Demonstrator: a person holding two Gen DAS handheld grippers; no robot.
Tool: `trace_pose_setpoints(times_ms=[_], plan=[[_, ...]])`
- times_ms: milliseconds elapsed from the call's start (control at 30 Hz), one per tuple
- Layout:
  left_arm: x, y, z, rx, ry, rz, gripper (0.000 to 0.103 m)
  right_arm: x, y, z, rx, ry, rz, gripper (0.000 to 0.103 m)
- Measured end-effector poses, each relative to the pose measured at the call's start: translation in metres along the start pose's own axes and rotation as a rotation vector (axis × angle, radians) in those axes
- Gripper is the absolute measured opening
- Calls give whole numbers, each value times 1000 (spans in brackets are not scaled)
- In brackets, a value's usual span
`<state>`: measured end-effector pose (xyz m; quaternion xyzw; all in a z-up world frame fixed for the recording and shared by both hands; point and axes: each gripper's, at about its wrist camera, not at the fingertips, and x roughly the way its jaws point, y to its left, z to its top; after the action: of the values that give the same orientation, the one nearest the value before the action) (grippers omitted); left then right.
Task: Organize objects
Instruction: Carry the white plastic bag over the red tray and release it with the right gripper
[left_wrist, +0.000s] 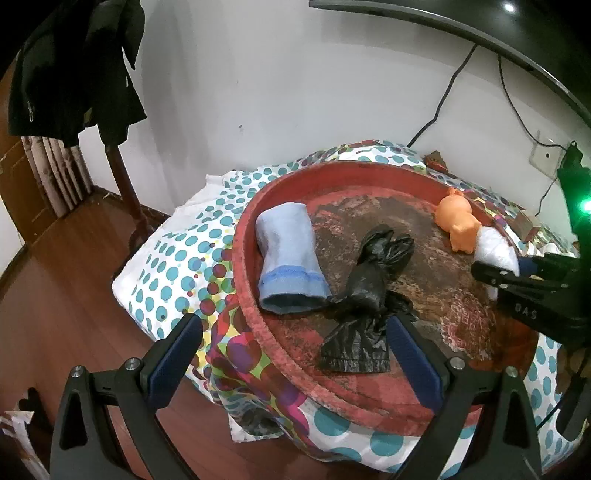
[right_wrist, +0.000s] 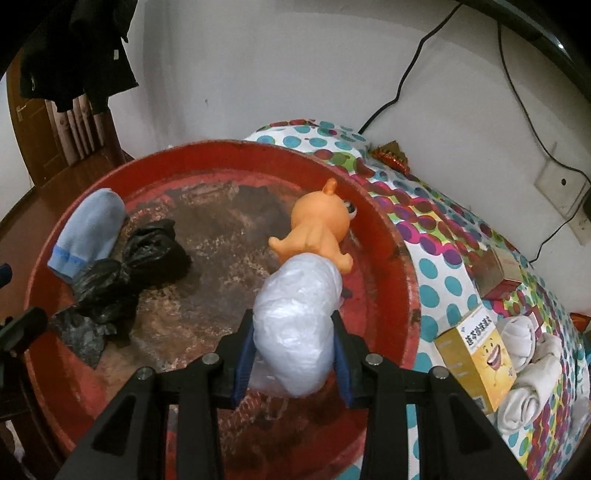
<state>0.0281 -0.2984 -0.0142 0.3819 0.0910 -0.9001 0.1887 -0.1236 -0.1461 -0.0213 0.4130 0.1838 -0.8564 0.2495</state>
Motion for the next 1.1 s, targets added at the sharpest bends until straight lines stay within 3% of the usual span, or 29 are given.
trace_pose_setpoints(times_ms=[233, 300, 367, 433, 633, 833, 1100], plan=[[1, 0, -1, 2, 2, -2, 100, 9, -1, 1, 20, 17, -5, 39], [1, -1, -1, 7, 2, -1, 100, 10, 0, -1, 24, 30, -4, 42], [1, -2, -1, 11, 2, -1, 100, 5, 1, -4, 15, 26, -5, 56], [2, -3, -1, 13, 4, 3, 100, -2, 2, -6, 0, 11, -4, 62], [2, -3, -1, 12, 0, 0, 100, -35, -13, -12, 51, -29, 34, 63], [1, -5, -2, 20, 1, -4, 100, -72, -50, -33, 98, -76, -6, 63], [-2, -15, -3, 58, -6, -9, 100, -81, -146, -77, 281, -29, -134, 63]])
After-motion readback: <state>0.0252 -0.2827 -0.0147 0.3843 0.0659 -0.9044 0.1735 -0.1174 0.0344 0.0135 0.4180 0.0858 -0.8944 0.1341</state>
